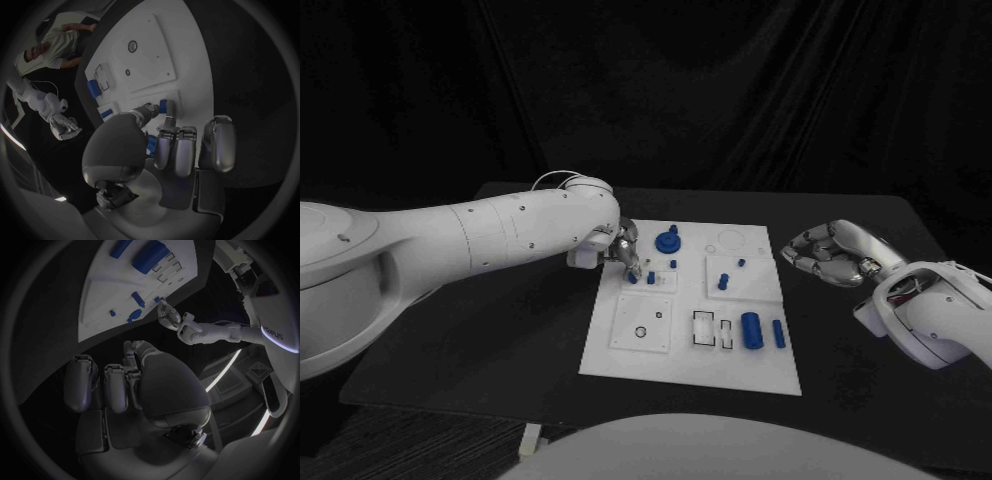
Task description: Assemble the parts on the task board
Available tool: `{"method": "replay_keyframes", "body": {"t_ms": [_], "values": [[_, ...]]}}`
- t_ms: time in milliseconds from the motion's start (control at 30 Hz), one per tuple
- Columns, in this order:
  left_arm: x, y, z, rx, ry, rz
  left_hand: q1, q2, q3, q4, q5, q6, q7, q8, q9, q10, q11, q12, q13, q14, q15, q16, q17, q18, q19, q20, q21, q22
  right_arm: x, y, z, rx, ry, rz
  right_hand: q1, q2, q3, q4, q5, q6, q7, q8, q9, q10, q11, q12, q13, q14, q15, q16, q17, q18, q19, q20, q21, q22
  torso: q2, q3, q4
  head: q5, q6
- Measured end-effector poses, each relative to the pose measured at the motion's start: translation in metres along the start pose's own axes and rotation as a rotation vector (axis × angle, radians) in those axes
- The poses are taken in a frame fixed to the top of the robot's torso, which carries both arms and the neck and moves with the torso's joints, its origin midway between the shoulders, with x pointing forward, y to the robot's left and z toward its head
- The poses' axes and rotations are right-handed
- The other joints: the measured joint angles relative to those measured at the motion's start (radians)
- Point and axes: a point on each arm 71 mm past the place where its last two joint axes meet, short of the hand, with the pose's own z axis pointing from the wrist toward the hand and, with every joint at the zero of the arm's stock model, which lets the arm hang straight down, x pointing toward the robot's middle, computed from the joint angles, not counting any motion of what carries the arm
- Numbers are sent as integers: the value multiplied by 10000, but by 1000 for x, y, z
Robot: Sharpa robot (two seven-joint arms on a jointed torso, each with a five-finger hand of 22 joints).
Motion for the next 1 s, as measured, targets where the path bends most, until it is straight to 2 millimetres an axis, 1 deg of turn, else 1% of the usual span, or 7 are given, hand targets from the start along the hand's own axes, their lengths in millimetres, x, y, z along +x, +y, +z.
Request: {"method": "replay_keyframes", "body": {"t_ms": [33, 400, 633, 667, 767, 1000], "values": [[0, 0, 0, -3, -1, -3, 0, 0, 0, 0, 0, 0, 0, 0, 0, 0, 0, 0, 0, 0, 0, 0, 0, 0, -26, 26, -19, 0, 0, 0, 0, 2, 1, 0, 0, 0, 0, 0, 0, 0, 0, 0, 0, 0, 0, 0, 0, 0, 0, 0, 0, 1, 0, 0, 0, 0, 0, 0, 0, 3, 0], [1, 4, -1, -49, 11, -37, -41, 40, 0, 0, -23, 5, 1, -40, -9, 0, 0, 0, 0, 0, 0, 0, -1, 1, -27, 27, -18, 0, 0, 0, 0, 26, 12, -5, 0, 0, 0, 0, 0, 0, 0, 0, 0, 0, 0, 0, 0, 0, 0, 0, 0, 0, 0, 0, 0, -1, -8, 0, -1, -21, 0], [2, 4, -2, -62, 12, -22, -41, 40, 0, 0, 10, 43, 3, -41, -9, 0, 0, 0, 0, 0, 0, 0, -1, 1, -27, 28, -18, 0, 0, -1, 0, 62, 15, -12, 0, 0, 0, 0, 0, 0, 0, 0, 0, 0, 0, 0, 0, 0, 0, 0, 0, 0, 0, 0, -47, -1, -7, 0, -2, 1, 0], [2, 4, -2, -64, 12, -20, -80, 79, 0, 0, 10, 55, 15, -41, -10, 0, 0, 0, 0, 0, 0, 0, -1, 1, -27, 27, -18, 0, 0, -1, 0, 67, 15, -13, 0, 0, 0, 0, 0, 0, 0, 0, -1, 0, 0, 0, 0, 0, 0, 0, 0, 1, 0, 0, -47, -1, -6, 0, -3, 2, 0], [2, 4, -2, -73, 11, -15, -80, 78, 0, 0, 10, 38, -2, -41, -9, 0, 0, 0, 0, 0, 0, 0, 0, 0, -27, 27, -18, 0, 0, -2, 0, 79, 19, -15, 0, 0, 0, 0, 0, 0, 0, 0, 0, 0, 0, 0, 0, 0, 0, 0, 0, 0, 0, 0, -47, -1, -2, 0, -5, 3, 0], [1, 3, -2, -100, 16, -4, -81, 78, 0, 0, 10, 18, -22, -40, -9, 0, 0, 0, 0, 0, -1, 0, -1, 0, -27, 28, -18, 0, 0, -1, 1, 82, 33, -14, 0, 0, 15, -16, 0, 0, 0, 0, -1, 0, 0, 0, 0, 0, 0, 0, 0, 0, 0, 0, -47, -2, 2, 1, -6, -20, 0]]}}
